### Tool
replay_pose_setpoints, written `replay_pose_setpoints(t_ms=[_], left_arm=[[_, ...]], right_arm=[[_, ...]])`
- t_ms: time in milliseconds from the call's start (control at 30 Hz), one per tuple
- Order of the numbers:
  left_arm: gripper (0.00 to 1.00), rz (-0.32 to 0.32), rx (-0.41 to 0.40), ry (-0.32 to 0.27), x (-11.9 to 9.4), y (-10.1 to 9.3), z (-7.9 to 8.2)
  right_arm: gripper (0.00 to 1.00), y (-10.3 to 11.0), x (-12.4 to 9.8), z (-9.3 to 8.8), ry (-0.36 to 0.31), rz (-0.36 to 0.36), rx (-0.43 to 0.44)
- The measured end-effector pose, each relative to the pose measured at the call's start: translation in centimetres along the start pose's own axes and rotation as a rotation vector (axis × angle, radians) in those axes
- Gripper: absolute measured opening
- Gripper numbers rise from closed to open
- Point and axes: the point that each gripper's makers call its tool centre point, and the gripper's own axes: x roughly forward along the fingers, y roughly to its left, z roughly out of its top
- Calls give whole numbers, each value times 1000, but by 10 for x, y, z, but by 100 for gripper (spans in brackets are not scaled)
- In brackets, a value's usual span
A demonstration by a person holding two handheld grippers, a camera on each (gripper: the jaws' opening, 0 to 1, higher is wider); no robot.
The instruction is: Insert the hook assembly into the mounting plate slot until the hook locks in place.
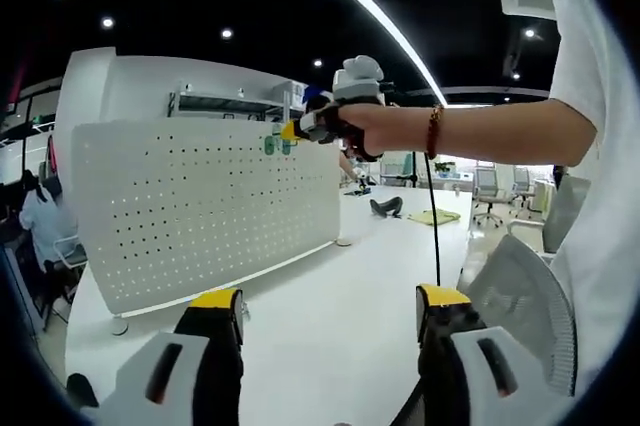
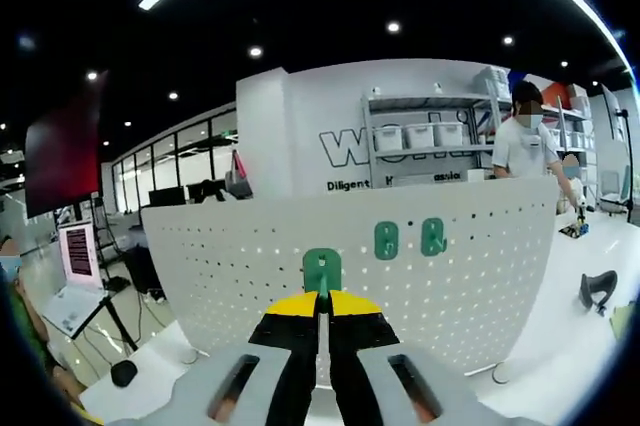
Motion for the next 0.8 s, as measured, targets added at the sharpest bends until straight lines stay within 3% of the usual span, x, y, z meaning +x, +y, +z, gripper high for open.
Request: replay_pose_setpoints(t_ms=[467,800], left_arm=[[75,-45,1,32,6,-2,-6],[76,-44,-10,10,6,2,-2]], right_arm=[[1,0,18,1,-9,-14,-22],[1,-4,30,3,-22,-39,-40]])
